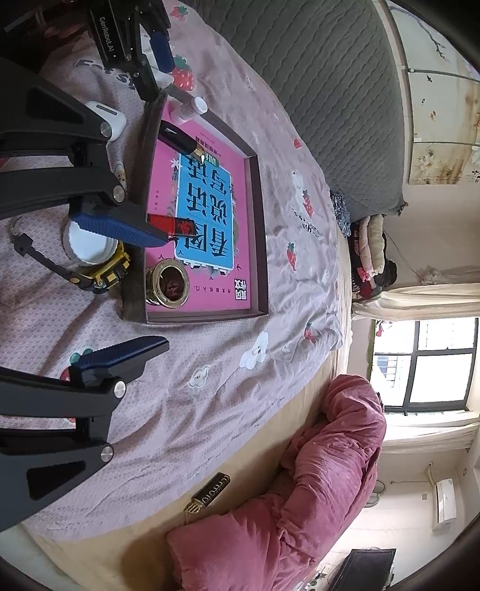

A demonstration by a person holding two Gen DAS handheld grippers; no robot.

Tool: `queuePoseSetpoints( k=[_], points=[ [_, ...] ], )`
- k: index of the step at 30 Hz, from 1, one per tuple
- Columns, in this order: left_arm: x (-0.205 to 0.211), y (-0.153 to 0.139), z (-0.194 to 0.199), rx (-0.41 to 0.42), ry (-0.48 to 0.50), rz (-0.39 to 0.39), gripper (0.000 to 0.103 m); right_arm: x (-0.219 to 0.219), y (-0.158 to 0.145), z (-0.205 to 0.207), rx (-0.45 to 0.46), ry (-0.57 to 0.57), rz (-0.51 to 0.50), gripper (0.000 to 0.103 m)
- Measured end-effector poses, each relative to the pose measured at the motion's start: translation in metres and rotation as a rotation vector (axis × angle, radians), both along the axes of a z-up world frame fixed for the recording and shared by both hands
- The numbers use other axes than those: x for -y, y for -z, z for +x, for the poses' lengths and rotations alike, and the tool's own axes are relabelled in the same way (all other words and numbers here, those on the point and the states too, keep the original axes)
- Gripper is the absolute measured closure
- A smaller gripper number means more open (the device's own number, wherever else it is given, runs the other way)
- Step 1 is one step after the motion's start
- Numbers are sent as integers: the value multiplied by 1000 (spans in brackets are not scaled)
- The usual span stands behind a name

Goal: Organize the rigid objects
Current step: 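Open the right tool off the lighter and withdraw both tools from the tray, then move the left tool toward the white earbud case while the right tool approaches the yellow tape measure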

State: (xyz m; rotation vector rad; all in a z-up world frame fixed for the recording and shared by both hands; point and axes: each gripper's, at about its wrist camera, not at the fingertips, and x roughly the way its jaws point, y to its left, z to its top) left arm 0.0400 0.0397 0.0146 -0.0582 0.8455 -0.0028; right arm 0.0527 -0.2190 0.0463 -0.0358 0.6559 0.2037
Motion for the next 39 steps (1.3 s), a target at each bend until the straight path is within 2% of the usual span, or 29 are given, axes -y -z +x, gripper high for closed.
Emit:
queuePoseSetpoints(
  k=[9, 22, 33, 39],
  points=[
    [1, -3, -9, -9, 2, 12, 32, -12, 0, -13, -7, -50, -21, 53],
    [3, -4, -21, -45, 4, 40, 32, -8, 3, -21, -38, -40, -24, 53],
    [16, -1, -30, -74, 48, 41, 32, -7, 3, -25, -53, -42, -25, 53],
    [23, 7, -34, -117, 73, 37, 32, -5, 3, -25, -55, -39, -23, 53]
  ],
)
